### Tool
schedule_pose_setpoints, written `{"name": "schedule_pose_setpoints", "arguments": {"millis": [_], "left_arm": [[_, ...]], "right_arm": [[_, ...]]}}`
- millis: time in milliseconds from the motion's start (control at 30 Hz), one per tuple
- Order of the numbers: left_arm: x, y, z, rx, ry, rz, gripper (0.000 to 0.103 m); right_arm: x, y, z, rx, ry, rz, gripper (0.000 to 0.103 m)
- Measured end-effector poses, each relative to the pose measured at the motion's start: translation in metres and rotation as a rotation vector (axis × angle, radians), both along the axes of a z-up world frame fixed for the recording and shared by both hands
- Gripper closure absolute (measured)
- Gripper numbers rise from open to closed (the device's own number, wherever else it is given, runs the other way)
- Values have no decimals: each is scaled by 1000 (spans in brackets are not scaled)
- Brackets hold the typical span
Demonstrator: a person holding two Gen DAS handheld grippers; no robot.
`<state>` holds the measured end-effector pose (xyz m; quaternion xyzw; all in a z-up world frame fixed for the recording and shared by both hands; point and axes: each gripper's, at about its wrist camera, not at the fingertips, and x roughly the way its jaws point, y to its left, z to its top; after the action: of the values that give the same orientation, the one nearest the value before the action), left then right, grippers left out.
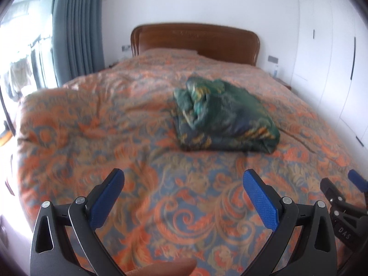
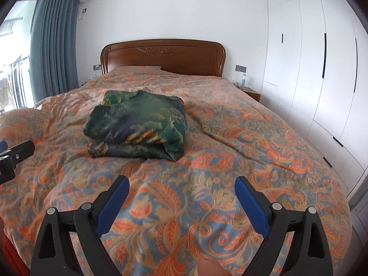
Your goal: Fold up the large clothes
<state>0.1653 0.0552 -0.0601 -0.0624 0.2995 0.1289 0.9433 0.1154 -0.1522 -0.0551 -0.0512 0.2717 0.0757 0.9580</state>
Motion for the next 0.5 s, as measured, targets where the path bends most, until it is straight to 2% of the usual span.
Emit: {"name": "schedule_pose_setpoints", "arguments": {"millis": [133,200,300,433,500], "left_arm": [[12,-1,-28,-3,33,-32,0],[28,0,-48,24,67,-56,0],[59,3,-75,83,136,-103,0],[102,15,-104,93,196,-177,0],[127,25,-131,97,258,-180,0]], "right_arm": [[-2,4,-18,-17,27,7,8],[2,4,-28,-29,36,-1,8],[20,3,-46,-66,60,-31,8],[54,-3,-70,-69,121,-61,8],[71,-5,-84,-73,145,-89,8]]}}
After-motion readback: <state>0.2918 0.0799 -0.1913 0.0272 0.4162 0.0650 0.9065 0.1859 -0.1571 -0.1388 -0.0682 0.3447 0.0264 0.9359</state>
